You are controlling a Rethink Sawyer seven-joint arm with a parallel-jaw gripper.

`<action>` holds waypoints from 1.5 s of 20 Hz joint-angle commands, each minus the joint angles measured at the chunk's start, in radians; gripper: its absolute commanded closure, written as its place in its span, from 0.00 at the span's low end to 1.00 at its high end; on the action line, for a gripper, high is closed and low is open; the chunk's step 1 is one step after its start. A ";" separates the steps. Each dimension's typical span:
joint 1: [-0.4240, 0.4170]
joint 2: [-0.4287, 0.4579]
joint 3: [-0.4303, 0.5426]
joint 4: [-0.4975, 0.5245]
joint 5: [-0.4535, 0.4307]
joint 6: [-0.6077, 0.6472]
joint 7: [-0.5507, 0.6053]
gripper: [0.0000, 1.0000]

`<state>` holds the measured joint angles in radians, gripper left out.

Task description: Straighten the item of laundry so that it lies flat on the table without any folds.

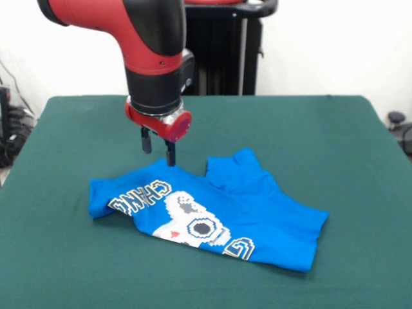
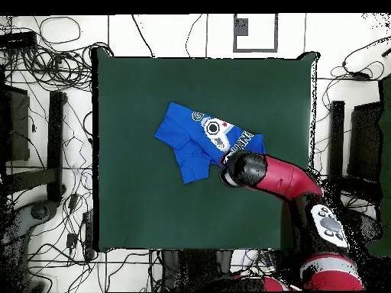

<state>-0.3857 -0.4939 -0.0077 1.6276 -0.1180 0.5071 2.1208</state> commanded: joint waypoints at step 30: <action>-0.032 0.094 0.130 0.099 0.001 -0.154 0.058 0.00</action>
<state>-0.4099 -0.4889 -0.0035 1.6532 -0.1184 0.4277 2.1208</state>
